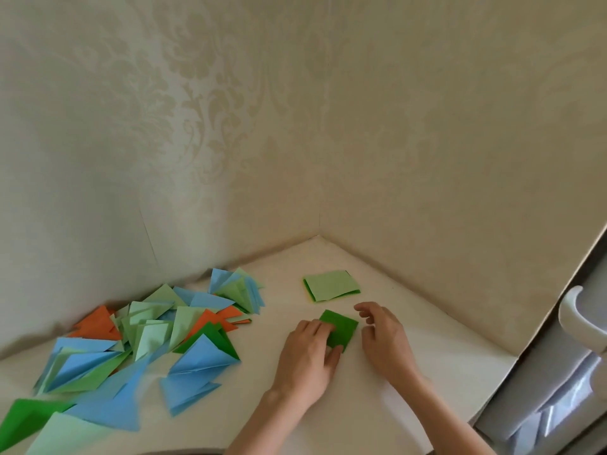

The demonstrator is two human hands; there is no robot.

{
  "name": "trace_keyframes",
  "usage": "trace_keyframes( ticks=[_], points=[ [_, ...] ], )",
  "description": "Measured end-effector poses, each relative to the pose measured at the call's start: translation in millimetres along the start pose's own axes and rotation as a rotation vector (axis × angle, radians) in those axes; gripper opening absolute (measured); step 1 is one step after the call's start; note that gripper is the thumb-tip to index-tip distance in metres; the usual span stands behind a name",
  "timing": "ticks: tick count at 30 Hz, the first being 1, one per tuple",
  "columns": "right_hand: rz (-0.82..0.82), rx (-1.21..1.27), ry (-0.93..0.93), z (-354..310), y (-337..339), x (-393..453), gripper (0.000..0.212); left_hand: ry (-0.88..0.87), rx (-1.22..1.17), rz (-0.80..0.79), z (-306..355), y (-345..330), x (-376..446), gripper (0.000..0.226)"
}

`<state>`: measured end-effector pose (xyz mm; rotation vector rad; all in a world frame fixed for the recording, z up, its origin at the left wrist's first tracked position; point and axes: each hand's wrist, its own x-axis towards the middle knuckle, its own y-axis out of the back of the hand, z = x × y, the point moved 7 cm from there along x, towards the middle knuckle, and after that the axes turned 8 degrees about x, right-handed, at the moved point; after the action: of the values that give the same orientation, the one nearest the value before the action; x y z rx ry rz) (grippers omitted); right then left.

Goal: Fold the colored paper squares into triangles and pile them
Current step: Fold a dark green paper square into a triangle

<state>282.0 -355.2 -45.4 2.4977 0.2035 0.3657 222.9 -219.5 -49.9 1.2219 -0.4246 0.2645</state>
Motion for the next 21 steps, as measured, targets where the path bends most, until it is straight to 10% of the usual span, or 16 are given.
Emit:
trace_keyframes(
  ticks=[6, 13, 21],
  points=[
    [-0.170, -0.101, 0.045, -10, -16, -16, 0.062, 0.007, -0.001, -0.057, -14, 7, -7, 0.060],
    [-0.191, -0.115, 0.190, -24, -29, -15, 0.024, -0.023, -0.127, 0.001, -28, 19, -13, 0.019],
    [-0.157, -0.121, 0.131, -22, -35, -11, 0.012, 0.213, -0.169, 0.046, -58, 22, -18, 0.021]
  ],
)
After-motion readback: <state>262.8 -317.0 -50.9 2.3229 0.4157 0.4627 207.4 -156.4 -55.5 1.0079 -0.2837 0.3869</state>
